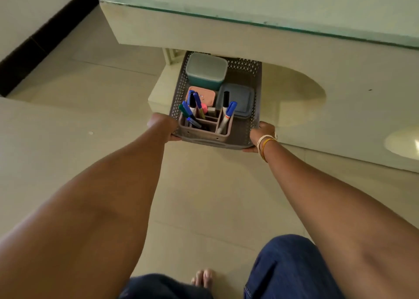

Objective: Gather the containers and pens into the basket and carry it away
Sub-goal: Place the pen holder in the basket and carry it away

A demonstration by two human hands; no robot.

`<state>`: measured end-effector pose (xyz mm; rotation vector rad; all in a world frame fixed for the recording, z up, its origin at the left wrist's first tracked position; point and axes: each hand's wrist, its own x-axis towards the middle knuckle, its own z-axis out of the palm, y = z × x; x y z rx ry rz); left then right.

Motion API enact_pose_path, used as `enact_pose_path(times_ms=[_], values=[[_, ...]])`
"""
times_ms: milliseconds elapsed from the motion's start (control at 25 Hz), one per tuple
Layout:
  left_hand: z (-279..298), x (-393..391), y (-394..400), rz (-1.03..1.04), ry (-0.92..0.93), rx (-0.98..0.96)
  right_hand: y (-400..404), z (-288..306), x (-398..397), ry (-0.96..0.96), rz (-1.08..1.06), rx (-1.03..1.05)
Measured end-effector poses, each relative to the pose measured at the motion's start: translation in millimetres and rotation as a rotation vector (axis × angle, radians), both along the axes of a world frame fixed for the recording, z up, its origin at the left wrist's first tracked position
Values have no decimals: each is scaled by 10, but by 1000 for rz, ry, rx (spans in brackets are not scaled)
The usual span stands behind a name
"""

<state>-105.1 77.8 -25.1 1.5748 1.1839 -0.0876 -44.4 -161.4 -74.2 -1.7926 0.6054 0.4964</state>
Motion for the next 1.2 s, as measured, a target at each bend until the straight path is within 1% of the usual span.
enact_pose_path(times_ms=[120, 280, 400, 480, 520, 680, 800, 920, 1080, 1200], values=[[-132, 222, 23, 29, -69, 10, 40, -174, 338, -44, -16, 40], [-307, 405, -36, 151, -174, -81, 18, -226, 670, -76, -75, 74], [-393, 510, -107, 184, -182, -49, -1, -191, 745, -88, -130, 90], [-451, 609, -156, 201, -183, -77, -41, -247, 772, -77, -200, 94], [-463, 639, -183, 203, -199, -96, -48, -267, 783, -81, -227, 86], [-578, 822, -271, 84, -270, -129, -95, -336, 859, -105, -298, 109], [-667, 945, -292, 139, -276, -112, -93, -349, 944, -144, -318, 114], [-703, 1055, -292, 149, -280, -45, -71, -415, 1009, -179, -343, 130], [-706, 1112, -311, 144, -293, 2, -45, -462, 1068, -205, -319, 133], [-672, 1106, -319, 134, -283, -6, -60, -470, 1106, -213, -257, 153]])
